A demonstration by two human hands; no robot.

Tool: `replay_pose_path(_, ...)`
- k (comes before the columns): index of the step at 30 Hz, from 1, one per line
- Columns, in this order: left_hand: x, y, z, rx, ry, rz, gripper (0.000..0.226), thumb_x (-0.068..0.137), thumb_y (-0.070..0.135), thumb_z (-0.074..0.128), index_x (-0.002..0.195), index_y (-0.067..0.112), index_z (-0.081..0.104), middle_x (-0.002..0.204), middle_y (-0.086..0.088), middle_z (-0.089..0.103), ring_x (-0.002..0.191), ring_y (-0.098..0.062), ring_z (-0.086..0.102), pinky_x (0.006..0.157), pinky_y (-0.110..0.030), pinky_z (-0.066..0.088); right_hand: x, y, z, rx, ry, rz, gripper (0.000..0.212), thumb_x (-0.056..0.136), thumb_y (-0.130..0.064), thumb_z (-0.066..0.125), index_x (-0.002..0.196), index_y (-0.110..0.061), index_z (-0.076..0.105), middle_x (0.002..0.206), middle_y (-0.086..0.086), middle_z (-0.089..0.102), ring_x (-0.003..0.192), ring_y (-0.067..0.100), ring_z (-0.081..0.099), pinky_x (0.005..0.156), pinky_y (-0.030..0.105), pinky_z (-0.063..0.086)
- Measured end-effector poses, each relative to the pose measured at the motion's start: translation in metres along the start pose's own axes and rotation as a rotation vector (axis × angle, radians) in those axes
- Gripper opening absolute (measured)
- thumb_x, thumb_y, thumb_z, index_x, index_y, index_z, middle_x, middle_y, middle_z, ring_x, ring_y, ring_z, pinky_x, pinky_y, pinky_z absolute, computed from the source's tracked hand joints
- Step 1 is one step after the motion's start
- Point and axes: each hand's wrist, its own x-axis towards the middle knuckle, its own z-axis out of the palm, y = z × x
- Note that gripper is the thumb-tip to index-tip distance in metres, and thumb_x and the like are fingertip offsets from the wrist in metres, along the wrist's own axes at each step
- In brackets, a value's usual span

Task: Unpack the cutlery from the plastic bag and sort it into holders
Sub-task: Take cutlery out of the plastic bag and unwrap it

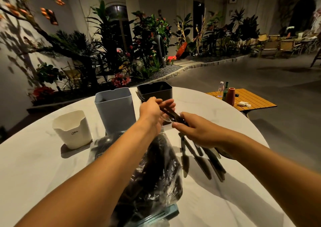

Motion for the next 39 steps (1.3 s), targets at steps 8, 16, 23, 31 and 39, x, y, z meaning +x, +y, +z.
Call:
replay_pose_path(8,-0.006,0.065,-0.048,-0.025,0.152,0.291,0.03,0.107,0.013,0.034,0.08,0.011,0.047,0.063,-0.003,0.053,0.051,-0.013,0.044,0.042,-0.021,0.032,0.008,-0.011,0.026,0.063,-0.045,0.037,0.027,0.104,-0.033,0.044,0.102,-0.009,0.057,0.077,0.002,0.054,0.067,0.011,0.048,0.063,0.027,0.044)
replay_pose_path(16,-0.03,0.049,-0.093,0.21,-0.021,0.14,0.023,0.106,0.023,0.04,0.089,0.012,0.051,0.064,0.002,0.037,0.045,-0.007,0.032,0.04,-0.019,0.022,0.037,-0.044,0.054,0.681,0.101,0.021,0.026,0.106,-0.026,0.041,0.104,-0.006,0.057,0.061,-0.006,0.046,0.052,0.006,0.042,0.049,0.019,0.036)
replay_pose_path(23,-0.044,0.026,-0.118,0.151,-0.164,-0.114,0.018,0.101,0.023,0.041,0.086,0.012,0.045,0.069,-0.002,0.041,0.053,-0.011,0.034,0.045,-0.021,0.022,0.067,-0.062,0.089,1.161,0.356,0.065,0.023,0.108,-0.026,0.037,0.096,-0.009,0.047,0.06,-0.003,0.037,0.047,0.008,0.031,0.048,0.02,0.027)
replay_pose_path(31,-0.056,0.023,-0.116,0.523,-0.296,-0.062,0.033,0.099,0.046,0.049,0.08,0.022,0.063,0.073,-0.001,0.05,0.07,-0.013,0.049,0.071,-0.034,0.037,0.069,-0.062,0.098,1.079,0.566,0.074,0.034,0.107,-0.034,0.036,0.084,-0.01,0.042,0.06,0.0,0.04,0.05,0.011,0.044,0.046,0.023,0.042)
replay_pose_path(39,-0.07,0.017,-0.119,0.527,-0.371,-0.019,0.017,0.097,0.023,0.061,0.096,0.007,0.069,0.073,-0.002,0.067,0.067,-0.012,0.061,0.058,-0.019,0.048,0.059,-0.058,0.101,1.041,0.512,0.081,0.046,0.106,-0.042,0.035,0.077,-0.009,0.049,0.067,0.005,0.051,0.062,0.016,0.051,0.056,0.028,0.046)
